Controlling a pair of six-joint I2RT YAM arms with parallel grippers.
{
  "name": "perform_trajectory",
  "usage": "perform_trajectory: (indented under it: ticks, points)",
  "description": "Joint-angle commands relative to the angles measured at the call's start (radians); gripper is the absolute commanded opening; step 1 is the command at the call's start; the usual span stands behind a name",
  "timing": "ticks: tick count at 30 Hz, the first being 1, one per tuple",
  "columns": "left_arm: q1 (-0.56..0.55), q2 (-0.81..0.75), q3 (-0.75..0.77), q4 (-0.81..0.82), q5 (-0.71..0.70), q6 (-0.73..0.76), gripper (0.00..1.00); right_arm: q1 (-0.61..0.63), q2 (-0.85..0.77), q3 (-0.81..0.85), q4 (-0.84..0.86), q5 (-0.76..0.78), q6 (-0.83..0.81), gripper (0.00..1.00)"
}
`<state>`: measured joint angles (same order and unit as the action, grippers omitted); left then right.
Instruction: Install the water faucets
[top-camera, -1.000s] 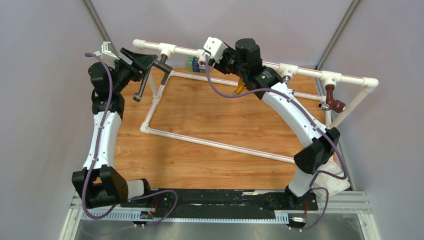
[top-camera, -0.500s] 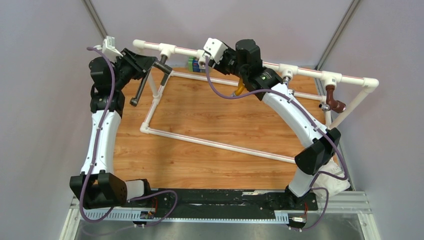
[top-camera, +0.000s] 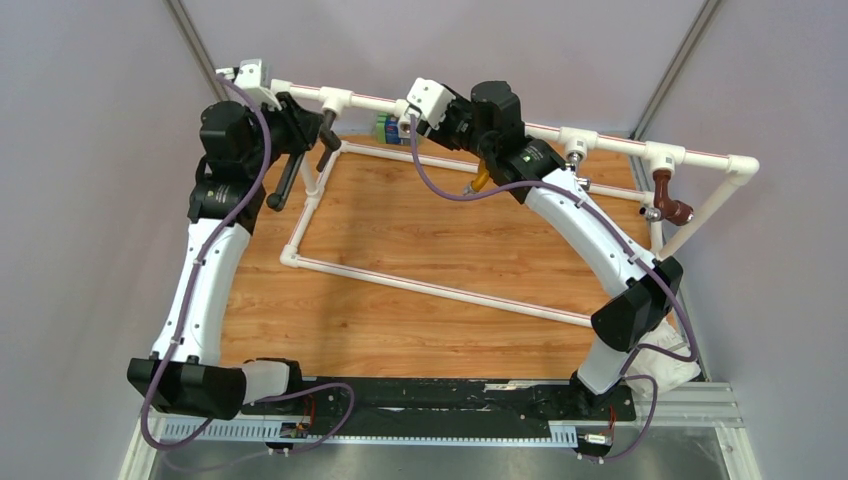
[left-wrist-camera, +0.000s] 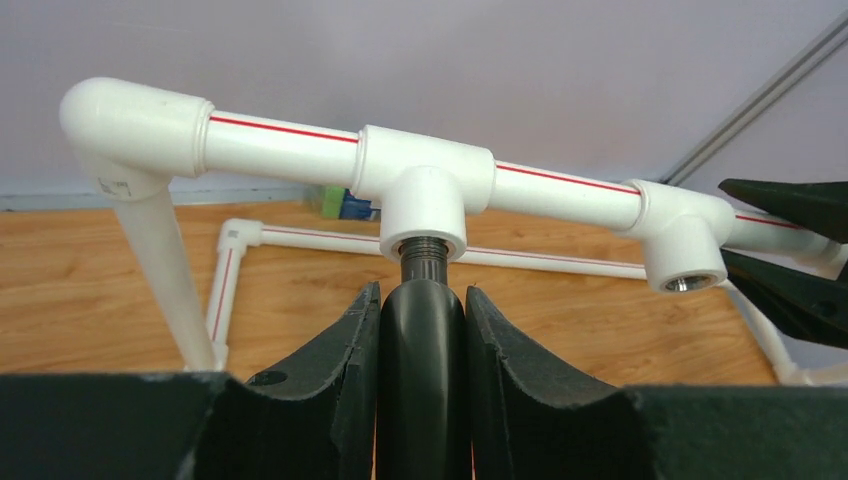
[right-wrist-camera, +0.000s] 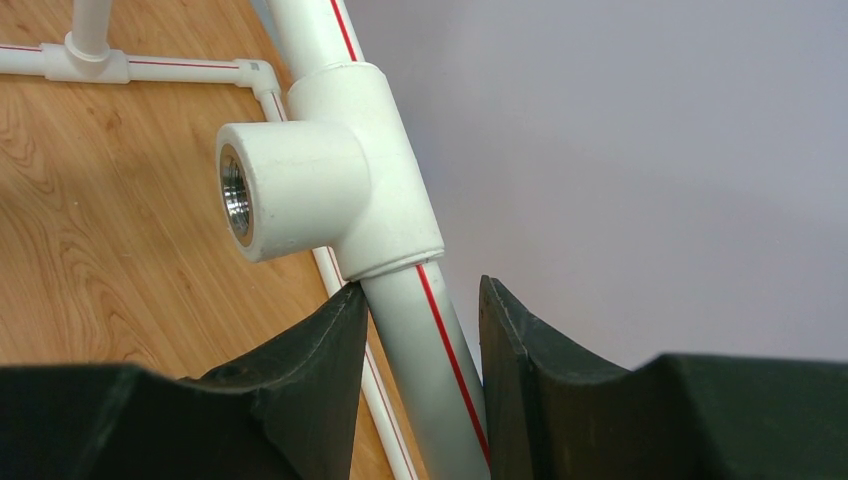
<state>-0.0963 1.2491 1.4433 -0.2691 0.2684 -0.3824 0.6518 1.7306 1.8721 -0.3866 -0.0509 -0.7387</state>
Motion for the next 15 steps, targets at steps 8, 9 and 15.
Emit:
perform_trajectory:
  ticks: [8, 9, 15]
  points:
    - [-0.177, 0.026, 0.072, -0.105, 0.250, 0.042, 0.50, 0.101, 0.072, -0.050, -0.069, -0.156, 0.131, 0.00]
    - [-0.184, 0.027, 0.074, -0.098, 0.250, 0.028, 0.52, 0.103, 0.072, -0.050, -0.069, -0.158, 0.131, 0.00]
    - [-0.201, 0.047, 0.072, -0.073, 0.278, -0.041, 0.61, 0.103, 0.072, -0.045, -0.069, -0.159, 0.131, 0.00]
